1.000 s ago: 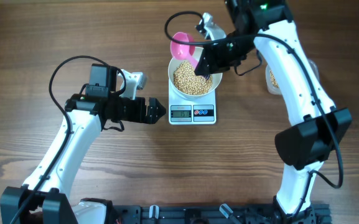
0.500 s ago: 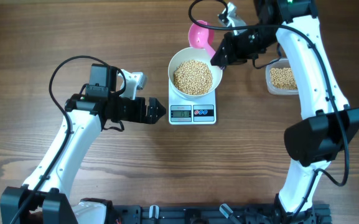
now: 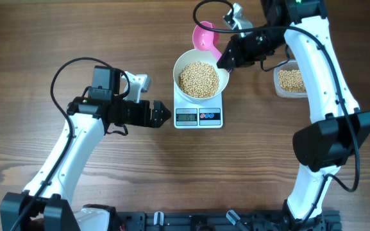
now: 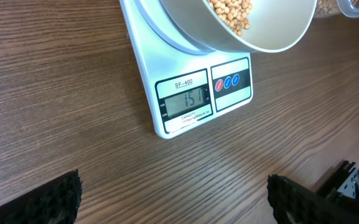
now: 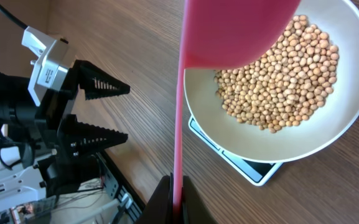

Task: Scoop item into bowl and weigh 150g on scale
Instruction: 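Lift the pink scoop out of the bowl and move it right, then lower the pink scoop back into the white bowl with the right gripper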

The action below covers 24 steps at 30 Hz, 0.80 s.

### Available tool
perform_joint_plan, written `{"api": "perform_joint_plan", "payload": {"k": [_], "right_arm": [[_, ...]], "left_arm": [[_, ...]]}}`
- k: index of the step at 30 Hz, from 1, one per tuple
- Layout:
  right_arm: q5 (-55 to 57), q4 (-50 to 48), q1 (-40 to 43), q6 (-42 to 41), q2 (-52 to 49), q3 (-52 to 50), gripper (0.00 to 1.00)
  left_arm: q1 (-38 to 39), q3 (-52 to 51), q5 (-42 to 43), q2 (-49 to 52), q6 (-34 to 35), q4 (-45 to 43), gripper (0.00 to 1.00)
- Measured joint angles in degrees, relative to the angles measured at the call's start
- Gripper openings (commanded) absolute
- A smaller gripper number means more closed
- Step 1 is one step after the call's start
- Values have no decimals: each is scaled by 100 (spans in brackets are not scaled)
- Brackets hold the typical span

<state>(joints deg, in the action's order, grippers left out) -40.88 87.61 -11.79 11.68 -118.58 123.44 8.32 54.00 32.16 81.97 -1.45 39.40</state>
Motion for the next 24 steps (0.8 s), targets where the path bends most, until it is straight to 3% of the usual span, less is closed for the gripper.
{"api": "perform_joint_plan", "payload": {"k": [11,24], "right_arm": [[1318,133,-175,42,0,0,4],[3381,-68,-1121,-435,-7,0,4]], "left_arm": [[0,0,0,0,0,0,100],[0,0,0,0,0,2,100]]}}
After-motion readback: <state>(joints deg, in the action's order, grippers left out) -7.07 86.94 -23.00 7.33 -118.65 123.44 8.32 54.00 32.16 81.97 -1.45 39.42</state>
